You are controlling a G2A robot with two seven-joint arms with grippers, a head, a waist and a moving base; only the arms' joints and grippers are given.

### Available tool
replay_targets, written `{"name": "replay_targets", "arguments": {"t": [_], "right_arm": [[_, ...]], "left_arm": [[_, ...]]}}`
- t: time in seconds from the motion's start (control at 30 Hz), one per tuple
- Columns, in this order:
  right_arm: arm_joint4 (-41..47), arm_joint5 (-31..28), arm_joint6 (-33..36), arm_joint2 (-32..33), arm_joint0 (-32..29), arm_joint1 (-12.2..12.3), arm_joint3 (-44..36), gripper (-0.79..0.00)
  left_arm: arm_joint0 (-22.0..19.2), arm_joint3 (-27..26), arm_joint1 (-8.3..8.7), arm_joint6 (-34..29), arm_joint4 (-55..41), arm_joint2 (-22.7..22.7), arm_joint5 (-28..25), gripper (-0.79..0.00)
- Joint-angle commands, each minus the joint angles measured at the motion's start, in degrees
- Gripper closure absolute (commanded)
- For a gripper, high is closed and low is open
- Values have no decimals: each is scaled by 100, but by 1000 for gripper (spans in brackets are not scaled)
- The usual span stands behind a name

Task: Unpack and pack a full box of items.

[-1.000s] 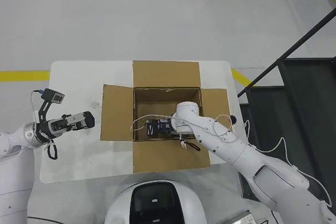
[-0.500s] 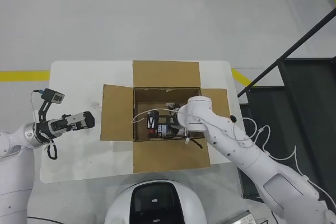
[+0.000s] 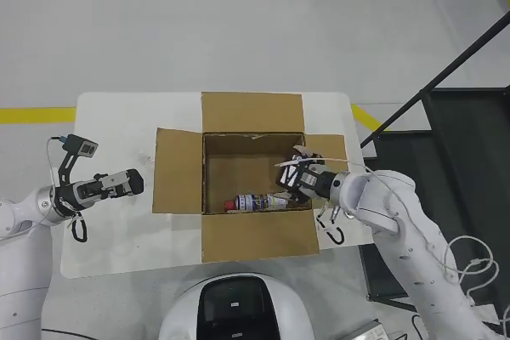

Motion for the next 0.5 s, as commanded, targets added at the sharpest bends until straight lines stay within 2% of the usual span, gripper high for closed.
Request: {"name": "replay_targets", "arguments": {"t": [0.0,0.17,0.47], "right_arm": [[-121,53,-242,308,-302,35,19,-785],[-223,49,-900,842,-886,94,19,-785],[-242,45,-922,864,-908,97,12,-785]], "left_arm": [[0,0,0,0,0,0,0,-785],[0,0,0,0,0,0,0,-785],[0,0,0,0,0,0,0,-785]]}}
